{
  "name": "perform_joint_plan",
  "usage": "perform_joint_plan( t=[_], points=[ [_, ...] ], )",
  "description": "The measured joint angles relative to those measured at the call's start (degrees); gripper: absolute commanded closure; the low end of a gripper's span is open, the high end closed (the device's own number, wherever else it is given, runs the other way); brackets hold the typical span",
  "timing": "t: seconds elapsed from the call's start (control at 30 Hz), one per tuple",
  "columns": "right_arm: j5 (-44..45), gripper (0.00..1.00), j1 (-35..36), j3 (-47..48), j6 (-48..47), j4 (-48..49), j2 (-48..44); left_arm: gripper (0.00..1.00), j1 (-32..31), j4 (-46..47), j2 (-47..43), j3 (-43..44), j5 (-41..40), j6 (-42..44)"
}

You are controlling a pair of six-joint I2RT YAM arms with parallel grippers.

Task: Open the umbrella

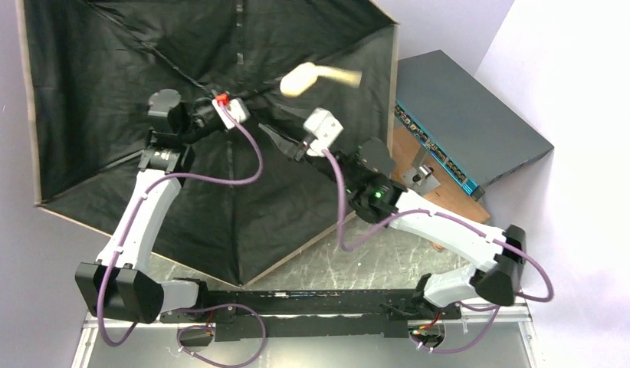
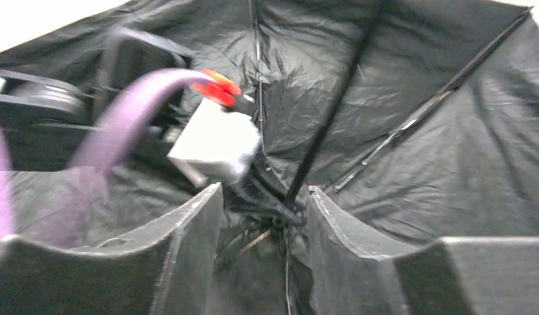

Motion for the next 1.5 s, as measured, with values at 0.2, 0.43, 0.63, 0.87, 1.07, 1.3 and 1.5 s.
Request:
perform_joint_plan(
  t=[0.2, 0.43, 0.63, 0.87, 1.07, 1.3, 1.5],
  points=[
    [-2.32, 0.24, 3.17, -6.84, -1.64, 4.09, -10.08, 1.00, 6.95, -0.31, 0.63, 0.59, -12.90, 0.50],
    [-0.92, 0.21, 1.09, -15.63, -1.84, -0.22, -13.84, 1.00, 6.82, 0.28, -1.33, 0.70, -15.82, 3.19],
    [-1.05, 0.21, -13.14, -14.97, 8.83, -12.24, -13.18, 1.00, 7.23, 4.11, -6.08, 0.63, -16.02, 16.15],
    [-6.58, 0.19, -22.10, -6.51, 18.38, -24.90, -10.10, 1.00, 7.41, 7.26, -12.13, -3.67, -15.65, 32.02],
    [-15.21, 0.15, -22.08, -0.11, 20.63, -34.97, -10.08, 1.00, 7.41, 4.70, -13.99, -6.73, -15.76, 43.15],
    [-25.59, 0.15, -22.23, 12.41, 22.43, -46.62, -7.58, 1.00, 7.41, 1.07, -14.60, -7.52, -15.13, 51.19],
    [-31.65, 0.18, -21.00, 20.63, 25.44, -53.55, -4.22, 1.00, 7.41, 1.01, -15.06, -7.91, -14.32, 54.71]
  ],
)
